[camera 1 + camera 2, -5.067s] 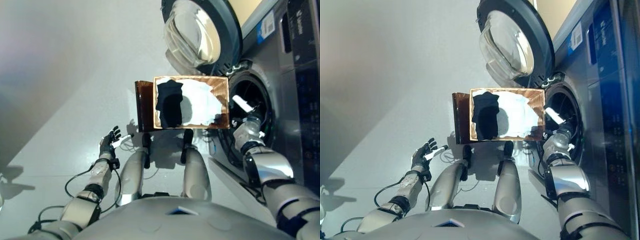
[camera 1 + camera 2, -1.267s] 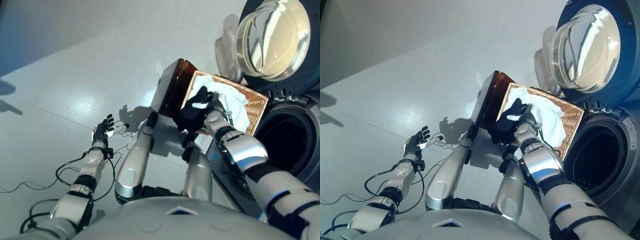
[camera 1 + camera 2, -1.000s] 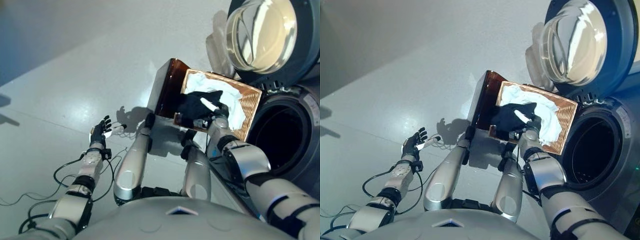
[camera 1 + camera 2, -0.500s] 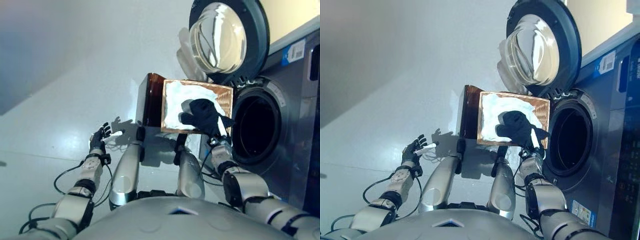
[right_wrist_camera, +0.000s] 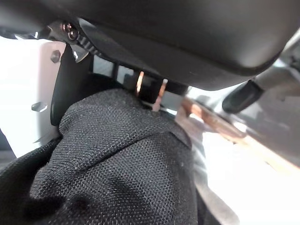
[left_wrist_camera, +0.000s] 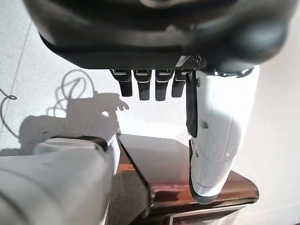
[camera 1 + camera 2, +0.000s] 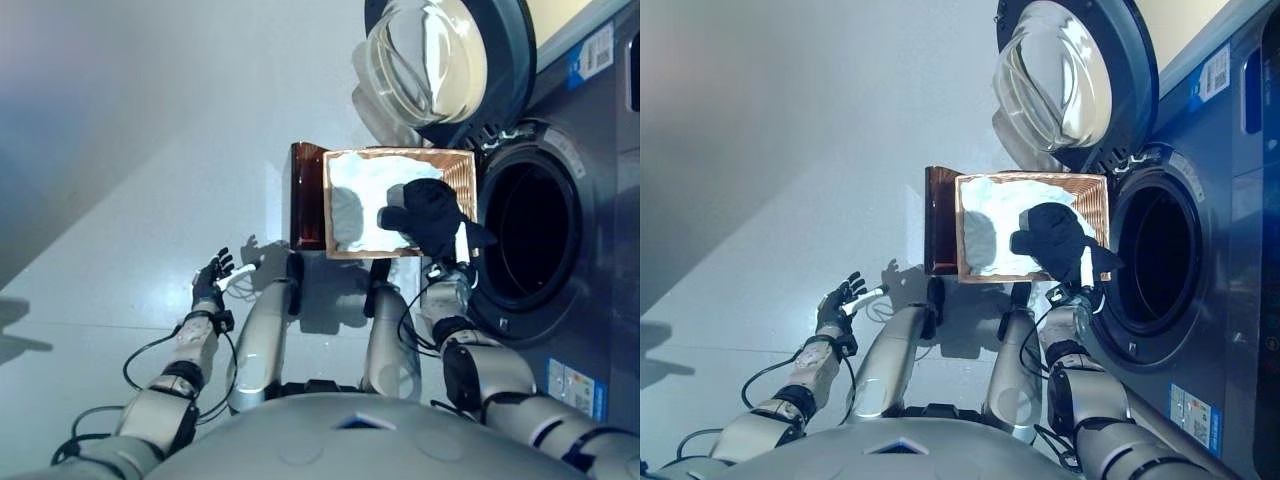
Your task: Pick up the clothes and place them into the washing machine
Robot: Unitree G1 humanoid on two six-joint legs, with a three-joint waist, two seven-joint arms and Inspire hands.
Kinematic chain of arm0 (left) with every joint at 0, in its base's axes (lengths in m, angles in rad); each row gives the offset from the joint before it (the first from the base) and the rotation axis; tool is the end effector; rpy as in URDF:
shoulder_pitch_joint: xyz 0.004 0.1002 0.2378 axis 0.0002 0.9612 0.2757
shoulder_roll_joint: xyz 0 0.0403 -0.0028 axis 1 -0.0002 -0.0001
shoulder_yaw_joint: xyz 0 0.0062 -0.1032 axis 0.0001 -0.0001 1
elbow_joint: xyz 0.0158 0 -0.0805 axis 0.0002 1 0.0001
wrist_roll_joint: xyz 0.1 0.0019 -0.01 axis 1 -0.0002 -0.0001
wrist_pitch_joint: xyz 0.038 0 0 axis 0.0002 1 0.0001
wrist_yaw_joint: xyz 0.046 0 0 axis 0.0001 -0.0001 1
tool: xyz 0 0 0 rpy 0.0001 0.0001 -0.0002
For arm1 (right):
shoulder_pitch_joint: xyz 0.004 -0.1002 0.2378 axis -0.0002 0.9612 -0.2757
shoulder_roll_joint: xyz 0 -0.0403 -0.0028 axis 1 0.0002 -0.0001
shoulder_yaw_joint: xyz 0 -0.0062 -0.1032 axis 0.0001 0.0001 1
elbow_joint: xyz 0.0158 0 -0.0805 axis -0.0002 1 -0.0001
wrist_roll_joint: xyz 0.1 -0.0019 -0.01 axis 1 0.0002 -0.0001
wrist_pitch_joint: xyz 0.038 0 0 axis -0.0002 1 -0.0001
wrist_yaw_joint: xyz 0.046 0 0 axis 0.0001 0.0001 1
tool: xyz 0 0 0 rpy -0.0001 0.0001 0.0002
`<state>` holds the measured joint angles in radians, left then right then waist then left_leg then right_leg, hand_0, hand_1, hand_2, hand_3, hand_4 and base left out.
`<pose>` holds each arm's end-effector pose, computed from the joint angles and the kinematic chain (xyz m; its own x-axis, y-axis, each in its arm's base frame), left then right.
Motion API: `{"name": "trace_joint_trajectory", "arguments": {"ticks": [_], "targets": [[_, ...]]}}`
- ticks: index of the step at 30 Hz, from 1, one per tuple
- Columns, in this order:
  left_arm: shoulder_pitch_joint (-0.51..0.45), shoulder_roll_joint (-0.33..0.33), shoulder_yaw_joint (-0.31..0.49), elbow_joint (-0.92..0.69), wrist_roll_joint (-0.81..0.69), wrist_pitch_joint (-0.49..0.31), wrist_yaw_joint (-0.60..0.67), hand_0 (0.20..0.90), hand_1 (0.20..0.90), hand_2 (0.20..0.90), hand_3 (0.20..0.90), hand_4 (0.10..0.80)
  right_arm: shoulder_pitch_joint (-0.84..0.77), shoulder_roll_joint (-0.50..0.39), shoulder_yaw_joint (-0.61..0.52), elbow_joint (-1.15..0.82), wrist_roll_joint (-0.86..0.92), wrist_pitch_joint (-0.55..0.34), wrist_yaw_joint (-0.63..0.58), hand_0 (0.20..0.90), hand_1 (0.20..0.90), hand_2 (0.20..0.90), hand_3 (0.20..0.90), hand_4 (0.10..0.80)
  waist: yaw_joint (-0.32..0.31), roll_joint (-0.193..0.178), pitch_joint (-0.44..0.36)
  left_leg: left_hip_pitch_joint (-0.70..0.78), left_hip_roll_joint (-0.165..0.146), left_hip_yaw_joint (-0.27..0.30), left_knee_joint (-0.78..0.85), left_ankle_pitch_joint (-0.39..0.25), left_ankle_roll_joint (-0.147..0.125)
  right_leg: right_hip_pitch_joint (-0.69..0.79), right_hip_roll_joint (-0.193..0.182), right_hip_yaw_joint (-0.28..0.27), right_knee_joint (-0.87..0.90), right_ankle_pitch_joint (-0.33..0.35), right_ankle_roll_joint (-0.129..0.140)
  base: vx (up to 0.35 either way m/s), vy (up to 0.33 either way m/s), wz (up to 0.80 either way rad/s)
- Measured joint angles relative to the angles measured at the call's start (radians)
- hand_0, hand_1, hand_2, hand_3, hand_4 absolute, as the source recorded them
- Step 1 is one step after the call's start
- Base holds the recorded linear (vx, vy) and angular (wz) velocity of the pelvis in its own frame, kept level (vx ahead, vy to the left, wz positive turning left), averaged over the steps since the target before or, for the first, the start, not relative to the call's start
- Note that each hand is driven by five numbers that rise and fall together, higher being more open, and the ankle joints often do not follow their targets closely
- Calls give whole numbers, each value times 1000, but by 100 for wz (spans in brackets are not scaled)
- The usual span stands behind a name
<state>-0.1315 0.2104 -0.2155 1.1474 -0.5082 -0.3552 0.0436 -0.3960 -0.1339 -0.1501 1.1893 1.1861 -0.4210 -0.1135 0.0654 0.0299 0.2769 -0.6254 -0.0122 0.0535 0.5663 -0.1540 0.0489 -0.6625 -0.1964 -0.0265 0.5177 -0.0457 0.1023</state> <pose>0.1441 0.2045 -0.0907 0.7630 0.1916 -0.6174 -0.2430 0.9700 0.0007 0.2161 -0.2085 -0.0531 0.6312 -0.5246 -0.5713 0.7677 0.3175 0.5566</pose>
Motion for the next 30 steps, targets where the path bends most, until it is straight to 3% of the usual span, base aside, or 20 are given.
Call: {"name": "trace_joint_trajectory", "arguments": {"ticks": [6, 18, 30], "targets": [[12, -3, 0, -5, -2, -1, -1, 900, 900, 900, 900, 800, -14, -6, -3, -53, 2, -49, -26, 200, 200, 200, 200, 300, -7, 1, 32, -79, 34, -6, 137, -53, -19, -101, 27, 16, 162, -66, -19, 12, -19, -8], [31, -2, 0, -52, -10, -3, -1, 900, 900, 900, 900, 800, -98, -55, -58, -54, 35, -84, -90, 200, 200, 200, 200, 300, -19, 35, 43, -173, 32, -15, 180, -55, -24, -217, 37, 43, 234, -75, -33, -8, 19, -2], [60, 3, -43, -162, -7, -7, -3, 900, 900, 900, 900, 800, -341, -233, -97, 30, 82, -95, -149, 200, 200, 200, 200, 300, 12, 91, 23, -292, 26, -2, 256, -63, -37, -361, 28, 62, 350, -106, -53, -58, 14, 4]]}}
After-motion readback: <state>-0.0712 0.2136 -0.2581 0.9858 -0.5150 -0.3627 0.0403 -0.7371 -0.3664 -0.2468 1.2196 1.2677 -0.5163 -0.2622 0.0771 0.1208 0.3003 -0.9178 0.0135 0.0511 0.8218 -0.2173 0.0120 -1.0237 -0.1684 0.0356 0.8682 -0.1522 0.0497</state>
